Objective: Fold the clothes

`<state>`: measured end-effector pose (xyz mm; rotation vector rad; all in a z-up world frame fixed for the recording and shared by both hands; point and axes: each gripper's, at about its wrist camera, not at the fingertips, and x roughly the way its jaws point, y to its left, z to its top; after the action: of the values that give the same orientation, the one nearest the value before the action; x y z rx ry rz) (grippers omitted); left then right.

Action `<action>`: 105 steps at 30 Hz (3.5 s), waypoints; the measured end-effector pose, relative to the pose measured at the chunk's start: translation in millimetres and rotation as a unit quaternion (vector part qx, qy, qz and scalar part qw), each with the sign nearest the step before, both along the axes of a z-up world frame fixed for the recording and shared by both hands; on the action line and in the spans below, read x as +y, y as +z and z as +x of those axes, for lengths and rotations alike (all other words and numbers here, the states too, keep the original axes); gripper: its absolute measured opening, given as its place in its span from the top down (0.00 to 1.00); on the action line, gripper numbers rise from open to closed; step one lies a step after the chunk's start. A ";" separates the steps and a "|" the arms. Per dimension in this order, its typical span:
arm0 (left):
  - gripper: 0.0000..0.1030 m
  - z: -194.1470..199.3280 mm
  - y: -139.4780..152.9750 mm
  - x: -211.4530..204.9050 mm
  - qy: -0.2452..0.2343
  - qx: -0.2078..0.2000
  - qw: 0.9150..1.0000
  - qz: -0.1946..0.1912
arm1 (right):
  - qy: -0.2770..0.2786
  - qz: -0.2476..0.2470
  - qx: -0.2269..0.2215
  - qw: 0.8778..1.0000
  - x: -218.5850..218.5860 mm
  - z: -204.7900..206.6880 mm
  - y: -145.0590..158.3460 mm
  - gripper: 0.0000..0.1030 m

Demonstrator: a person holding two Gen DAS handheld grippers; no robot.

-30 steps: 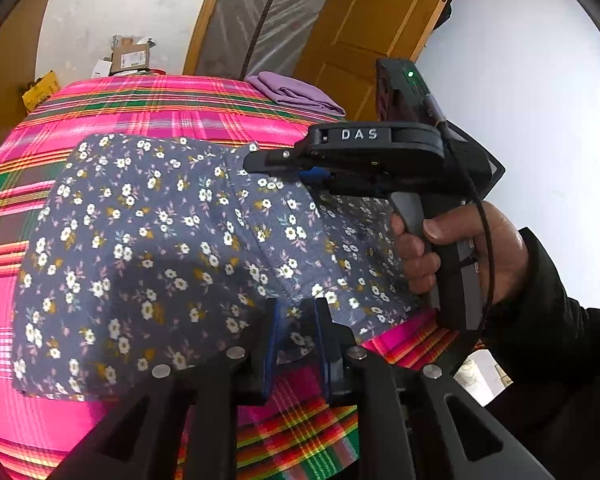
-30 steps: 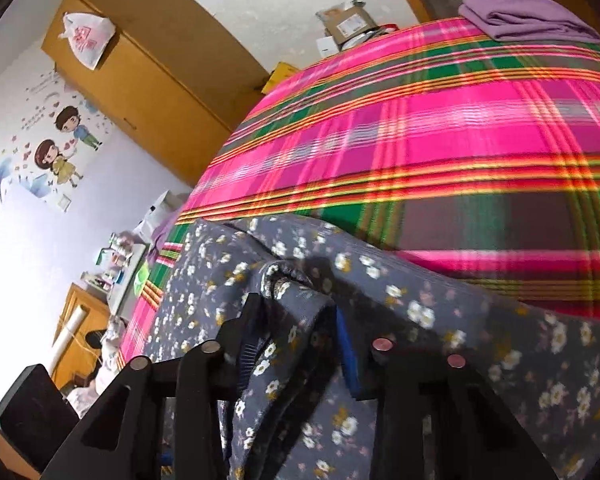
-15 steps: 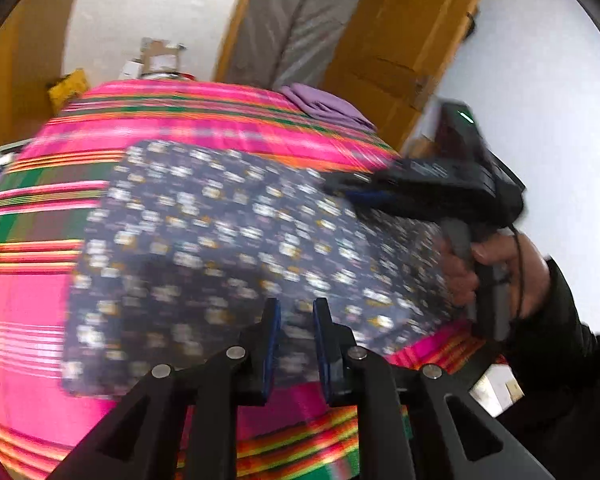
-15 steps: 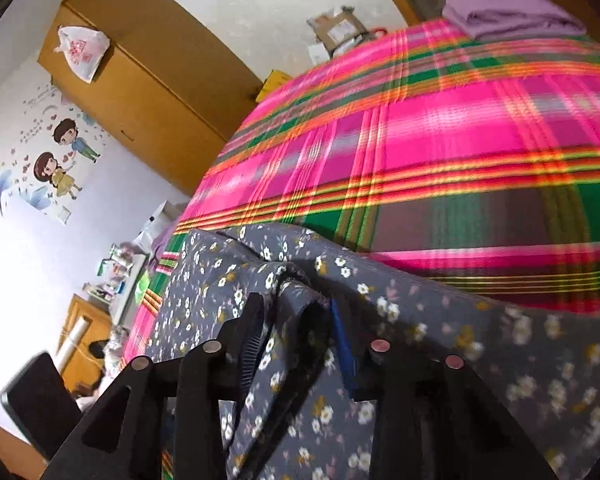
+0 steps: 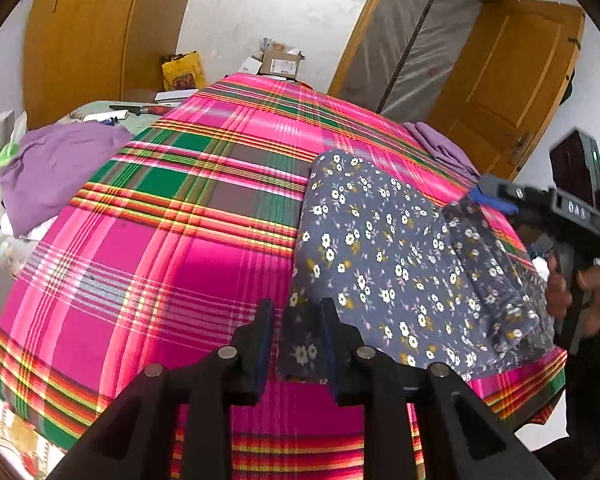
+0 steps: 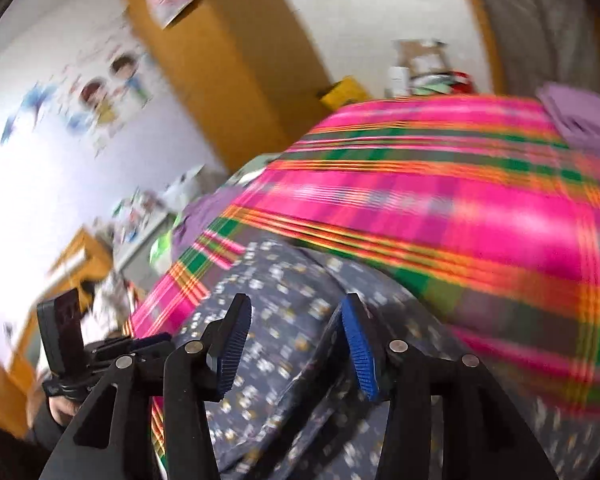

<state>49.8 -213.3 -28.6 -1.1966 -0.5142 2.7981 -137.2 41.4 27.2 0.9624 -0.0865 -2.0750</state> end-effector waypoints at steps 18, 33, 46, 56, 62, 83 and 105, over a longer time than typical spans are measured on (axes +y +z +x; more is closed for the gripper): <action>0.76 2.5 -8.8 -10.4 -0.007 -0.003 0.997 0.072 | 0.151 0.136 -0.019 0.979 -120.0 -71.0 -13.5 0.50; 0.93 11.8 -6.3 -23.7 -0.008 0.026 0.993 0.115 | 0.196 0.133 -0.036 0.971 -148.2 -82.3 -28.4 0.91; 0.92 15.1 -12.5 -35.5 -0.017 0.013 0.991 0.134 | 0.165 0.115 -0.038 0.979 -123.0 -84.3 -21.1 0.78; 0.92 18.3 19.7 -14.6 -0.027 0.042 0.995 0.089 | 0.114 0.105 0.020 0.988 -33.5 -23.9 -10.4 0.77; 0.92 -0.1 15.6 26.0 -0.079 0.028 0.993 0.082 | 0.115 0.108 0.034 0.987 -43.0 -7.6 -26.9 0.87; 0.92 -6.6 15.5 122.4 -0.180 0.013 0.982 0.049 | -0.021 0.025 0.005 0.999 50.5 57.6 -18.8 0.82; 0.92 -15.9 18.9 186.9 -0.137 -0.001 0.987 -0.087 | -0.137 0.025 -0.007 0.990 134.7 128.7 -41.5 0.81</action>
<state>33.9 -26.4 -9.7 -1.1952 -0.0959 2.6468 -8.5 176.2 -14.3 1.0446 -0.1843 -2.3305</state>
